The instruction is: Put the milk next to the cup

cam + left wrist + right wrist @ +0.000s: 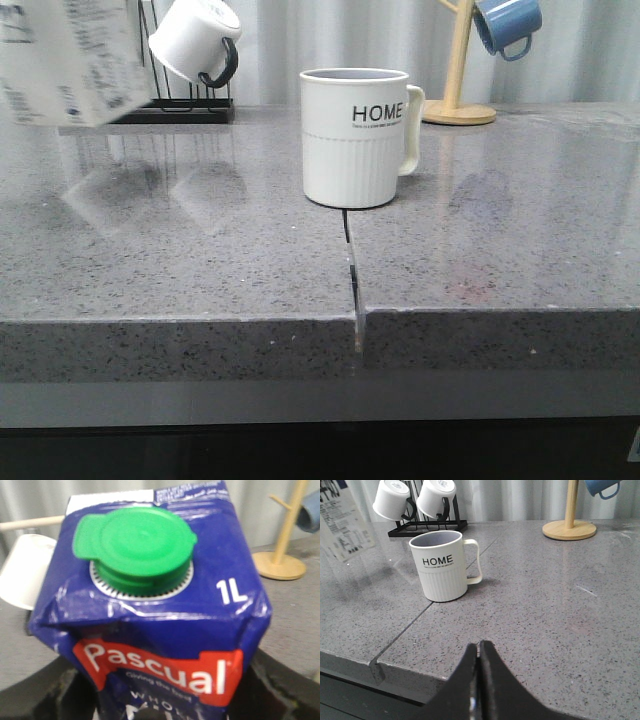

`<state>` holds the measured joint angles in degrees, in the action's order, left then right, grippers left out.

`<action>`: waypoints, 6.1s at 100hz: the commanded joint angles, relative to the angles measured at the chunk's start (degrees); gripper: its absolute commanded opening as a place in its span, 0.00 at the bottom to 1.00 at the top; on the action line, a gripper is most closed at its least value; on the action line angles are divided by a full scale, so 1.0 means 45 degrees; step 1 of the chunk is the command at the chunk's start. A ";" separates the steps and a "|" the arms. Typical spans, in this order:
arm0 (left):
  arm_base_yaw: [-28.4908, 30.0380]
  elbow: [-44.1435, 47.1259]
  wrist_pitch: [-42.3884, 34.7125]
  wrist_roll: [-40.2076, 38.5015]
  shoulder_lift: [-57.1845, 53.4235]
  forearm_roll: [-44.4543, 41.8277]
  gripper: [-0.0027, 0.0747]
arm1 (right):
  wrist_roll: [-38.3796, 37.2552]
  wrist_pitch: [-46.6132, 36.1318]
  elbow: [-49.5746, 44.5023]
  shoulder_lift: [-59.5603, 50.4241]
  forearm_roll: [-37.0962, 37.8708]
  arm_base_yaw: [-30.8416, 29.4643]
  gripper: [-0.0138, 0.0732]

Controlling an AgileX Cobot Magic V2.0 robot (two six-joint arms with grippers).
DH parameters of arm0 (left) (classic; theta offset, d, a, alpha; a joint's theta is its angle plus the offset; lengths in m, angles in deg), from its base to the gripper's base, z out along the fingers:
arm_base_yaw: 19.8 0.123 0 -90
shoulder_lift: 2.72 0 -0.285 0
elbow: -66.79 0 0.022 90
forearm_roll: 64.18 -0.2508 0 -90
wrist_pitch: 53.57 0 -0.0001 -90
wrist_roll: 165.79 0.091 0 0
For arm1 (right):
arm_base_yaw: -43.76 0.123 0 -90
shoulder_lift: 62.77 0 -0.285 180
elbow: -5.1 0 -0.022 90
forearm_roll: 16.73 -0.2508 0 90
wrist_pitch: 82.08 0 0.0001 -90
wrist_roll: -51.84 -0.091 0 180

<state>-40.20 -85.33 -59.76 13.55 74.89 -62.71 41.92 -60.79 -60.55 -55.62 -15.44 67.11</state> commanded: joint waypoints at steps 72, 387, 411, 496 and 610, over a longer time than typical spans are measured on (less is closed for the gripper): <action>-0.2530 -0.0460 -0.4089 -0.0009 0.2750 0.0888 0.59 | 0.0084 -0.0968 0.0321 -0.0171 0.0006 -0.0024 0.09; 0.4218 1.1508 0.1898 -0.0002 -1.5987 -0.0726 0.01 | 0.0084 -0.0958 0.0321 -0.0157 0.0006 -0.0024 0.09; 0.4218 1.1508 0.1898 -0.0002 -1.5987 -0.0726 0.01 | 0.0084 -0.0958 0.0321 -0.0157 0.0006 -0.0024 0.09; 0.4218 1.1508 0.1898 -0.0002 -1.5987 -0.0726 0.01 | 0.0306 -0.4403 -0.2702 -0.0251 -0.0066 -0.5036 0.09; 0.4218 1.1508 0.1898 -0.0002 -1.5987 -0.0726 0.01 | 0.0305 -0.4364 -0.2689 -0.0240 -0.0066 -0.5023 0.09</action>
<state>-20.90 -35.85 -46.45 13.74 4.78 -66.05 42.95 -75.38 -73.79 -55.75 -15.57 44.82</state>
